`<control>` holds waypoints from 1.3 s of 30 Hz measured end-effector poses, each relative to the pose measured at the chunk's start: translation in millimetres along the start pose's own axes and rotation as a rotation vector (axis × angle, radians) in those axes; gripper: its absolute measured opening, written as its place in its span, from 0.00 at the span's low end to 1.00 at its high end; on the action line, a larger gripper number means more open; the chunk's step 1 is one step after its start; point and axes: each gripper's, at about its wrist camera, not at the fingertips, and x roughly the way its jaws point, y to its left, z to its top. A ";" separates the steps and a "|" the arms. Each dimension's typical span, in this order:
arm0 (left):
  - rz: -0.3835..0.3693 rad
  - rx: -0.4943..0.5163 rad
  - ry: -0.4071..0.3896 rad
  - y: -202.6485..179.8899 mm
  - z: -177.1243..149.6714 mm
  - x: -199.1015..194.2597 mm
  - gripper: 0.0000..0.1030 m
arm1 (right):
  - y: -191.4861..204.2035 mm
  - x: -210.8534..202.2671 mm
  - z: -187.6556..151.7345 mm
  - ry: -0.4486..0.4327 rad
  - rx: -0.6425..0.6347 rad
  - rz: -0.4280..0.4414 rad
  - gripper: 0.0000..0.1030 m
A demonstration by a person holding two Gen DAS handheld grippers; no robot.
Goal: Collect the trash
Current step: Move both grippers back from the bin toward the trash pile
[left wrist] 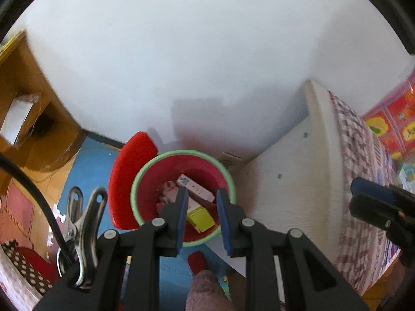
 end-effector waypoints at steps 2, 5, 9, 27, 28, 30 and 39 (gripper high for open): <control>-0.006 0.026 0.000 -13.0 5.5 -2.8 0.23 | -11.1 -13.8 -2.8 -0.027 0.036 -0.012 0.39; -0.019 0.060 0.000 -31.7 12.7 -5.2 0.23 | -25.1 -31.3 -8.3 -0.058 0.082 -0.028 0.39; -0.032 0.105 -0.013 -58.4 19.4 -12.9 0.23 | -40.7 -53.3 -17.8 -0.087 0.113 -0.051 0.39; -0.026 0.183 -0.073 -168.3 -6.6 -46.8 0.23 | -132.8 -146.7 -96.7 -0.168 0.241 -0.082 0.39; -0.027 0.189 -0.075 -175.6 -8.1 -49.9 0.23 | -139.1 -153.4 -102.9 -0.175 0.250 -0.082 0.39; -0.037 0.207 -0.085 -194.5 -16.0 -56.1 0.23 | -148.4 -163.5 -113.6 -0.188 0.272 -0.080 0.39; -0.092 0.306 -0.094 -280.5 -59.2 -68.0 0.23 | -193.0 -225.5 -175.3 -0.248 0.338 -0.130 0.39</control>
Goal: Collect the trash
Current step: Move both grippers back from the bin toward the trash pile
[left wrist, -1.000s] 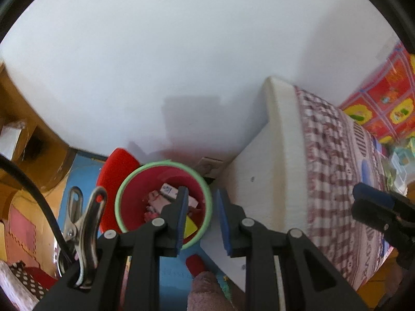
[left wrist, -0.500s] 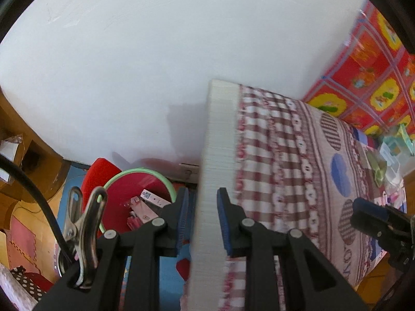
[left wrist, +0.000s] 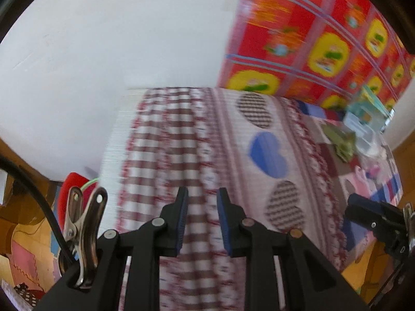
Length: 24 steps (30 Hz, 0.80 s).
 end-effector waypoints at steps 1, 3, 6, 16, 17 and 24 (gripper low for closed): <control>-0.007 0.010 -0.001 -10.3 -3.7 -1.8 0.23 | -7.9 -6.7 -3.6 -0.008 0.008 -0.004 0.39; -0.015 0.029 -0.001 -33.0 -7.8 -3.9 0.23 | -23.4 -20.7 -8.2 -0.020 0.026 -0.006 0.39; -0.021 0.053 -0.009 -60.0 -14.0 -12.8 0.23 | -48.0 -41.5 -16.9 -0.040 0.051 -0.005 0.39; -0.068 0.127 -0.008 -128.3 -16.0 -21.0 0.23 | -110.0 -94.6 -37.0 -0.095 0.120 -0.064 0.39; -0.074 0.139 -0.009 -133.6 -15.4 -20.6 0.23 | -114.1 -98.0 -38.2 -0.100 0.129 -0.069 0.39; -0.150 0.195 0.003 -164.6 -6.9 -6.9 0.23 | -141.9 -120.1 -44.5 -0.140 0.194 -0.149 0.39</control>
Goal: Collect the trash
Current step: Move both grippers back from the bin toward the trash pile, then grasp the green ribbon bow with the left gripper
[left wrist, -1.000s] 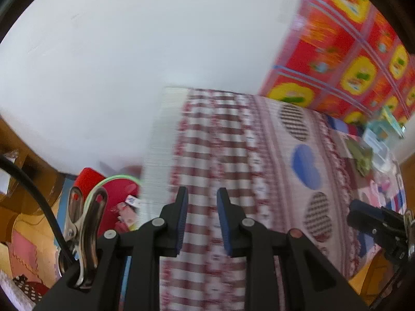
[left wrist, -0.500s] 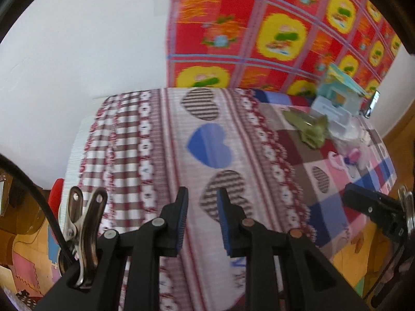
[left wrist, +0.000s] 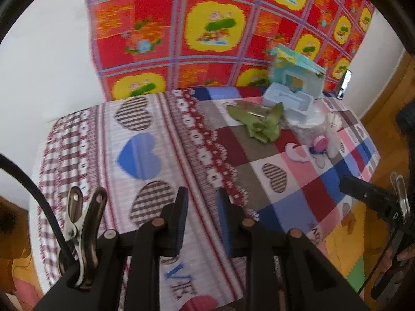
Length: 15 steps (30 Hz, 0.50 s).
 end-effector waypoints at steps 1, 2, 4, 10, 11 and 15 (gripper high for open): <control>-0.012 0.007 0.005 -3.5 2.8 3.1 0.23 | -4.2 -3.5 0.6 -0.009 0.004 -0.016 0.39; -0.025 0.018 0.008 -7.3 5.9 5.8 0.23 | -7.5 -5.9 1.2 -0.016 0.009 -0.032 0.39; -0.037 0.038 0.005 -13.6 11.2 9.3 0.23 | -17.1 -10.9 2.7 -0.035 0.026 -0.057 0.39; -0.056 0.073 0.034 -36.6 28.7 25.4 0.23 | -47.4 -24.8 13.0 -0.067 0.050 -0.125 0.39; -0.063 0.072 0.035 -40.4 31.5 28.6 0.23 | -52.4 -26.9 15.0 -0.071 0.055 -0.129 0.39; -0.045 0.048 0.040 -59.4 44.1 49.0 0.24 | -81.5 -31.0 28.6 -0.075 0.060 -0.137 0.39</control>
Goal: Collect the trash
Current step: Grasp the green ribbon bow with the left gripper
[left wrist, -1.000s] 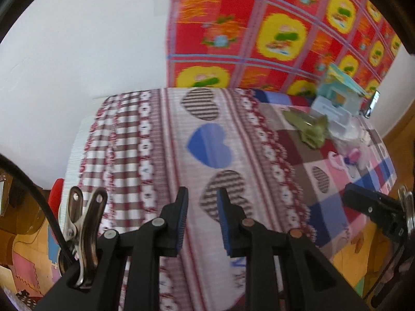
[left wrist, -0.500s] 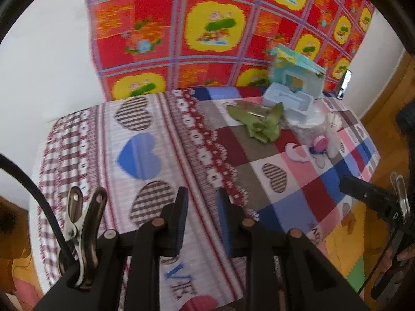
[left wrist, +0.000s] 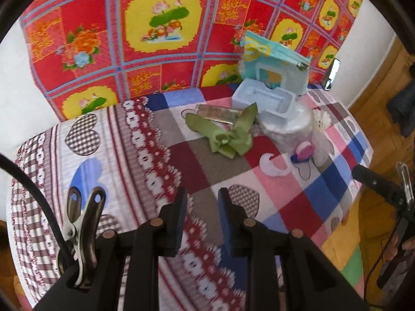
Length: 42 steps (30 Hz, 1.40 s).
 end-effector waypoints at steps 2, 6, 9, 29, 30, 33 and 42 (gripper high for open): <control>0.003 -0.021 0.017 -6.5 6.8 10.5 0.25 | -14.8 4.2 7.6 0.013 0.001 0.006 0.39; 0.031 -0.064 0.041 -21.3 23.3 34.7 0.25 | -40.0 11.5 19.2 0.026 -0.022 0.023 0.39; 0.050 -0.091 0.057 -30.6 35.7 52.5 0.30 | -62.0 22.7 28.8 0.056 -0.055 0.031 0.39; 0.145 -0.146 0.157 -60.2 69.9 134.9 0.52 | -137.7 54.6 59.3 0.152 -0.085 0.112 0.39; 0.147 -0.151 0.159 -59.7 69.3 137.8 0.52 | -138.5 55.4 59.1 0.155 -0.084 0.114 0.39; 0.164 -0.139 0.137 -60.2 68.7 141.0 0.53 | -140.0 58.2 60.1 0.165 -0.083 0.124 0.39; 0.223 -0.110 0.094 -71.7 67.4 153.4 0.52 | -136.4 62.1 62.4 0.188 -0.110 0.144 0.39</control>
